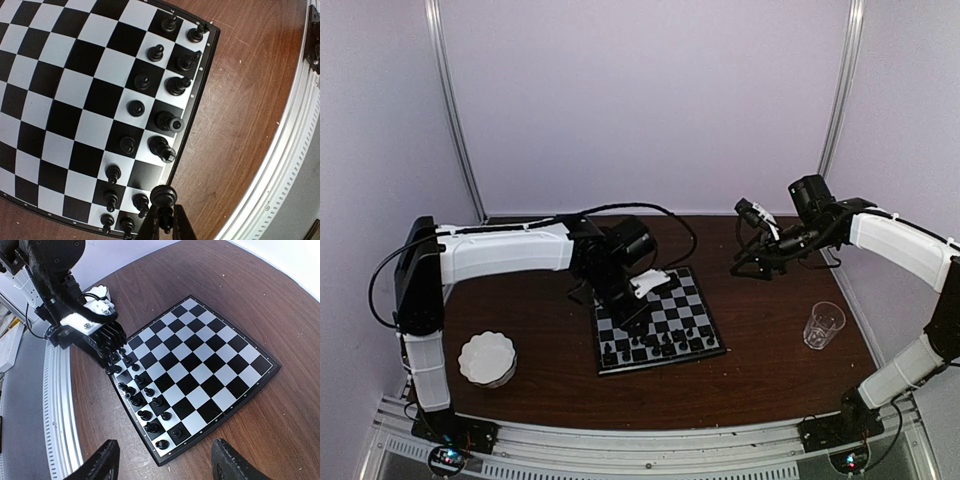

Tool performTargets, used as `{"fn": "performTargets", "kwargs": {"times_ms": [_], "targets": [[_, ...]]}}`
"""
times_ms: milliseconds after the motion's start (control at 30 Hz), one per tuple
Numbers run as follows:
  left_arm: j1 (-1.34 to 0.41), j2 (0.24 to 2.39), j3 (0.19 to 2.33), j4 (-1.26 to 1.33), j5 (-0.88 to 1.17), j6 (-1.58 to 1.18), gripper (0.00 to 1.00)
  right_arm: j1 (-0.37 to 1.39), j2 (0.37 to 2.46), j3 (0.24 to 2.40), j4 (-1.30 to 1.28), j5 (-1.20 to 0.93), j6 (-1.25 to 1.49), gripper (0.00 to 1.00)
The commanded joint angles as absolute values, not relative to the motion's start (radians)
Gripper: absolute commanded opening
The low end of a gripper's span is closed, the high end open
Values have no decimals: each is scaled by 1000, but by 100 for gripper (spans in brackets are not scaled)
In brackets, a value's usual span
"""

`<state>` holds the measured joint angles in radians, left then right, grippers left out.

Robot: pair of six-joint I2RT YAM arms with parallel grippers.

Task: Set up the chess pieces on the board
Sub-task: Place the bishop on f8.

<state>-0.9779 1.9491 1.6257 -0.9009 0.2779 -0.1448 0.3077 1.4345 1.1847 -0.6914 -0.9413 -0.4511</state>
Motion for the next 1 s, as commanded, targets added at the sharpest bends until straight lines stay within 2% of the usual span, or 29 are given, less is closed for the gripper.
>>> {"fn": "performTargets", "kwargs": {"times_ms": [0,967], "targets": [[-986,1958,1637,-914,263,-128,7,304,1430,1177,-684,-935,-472,65],[-995,2072,1629,-881,220,-135,8,304,1439,1172,-690,-941,-479,65]]}}
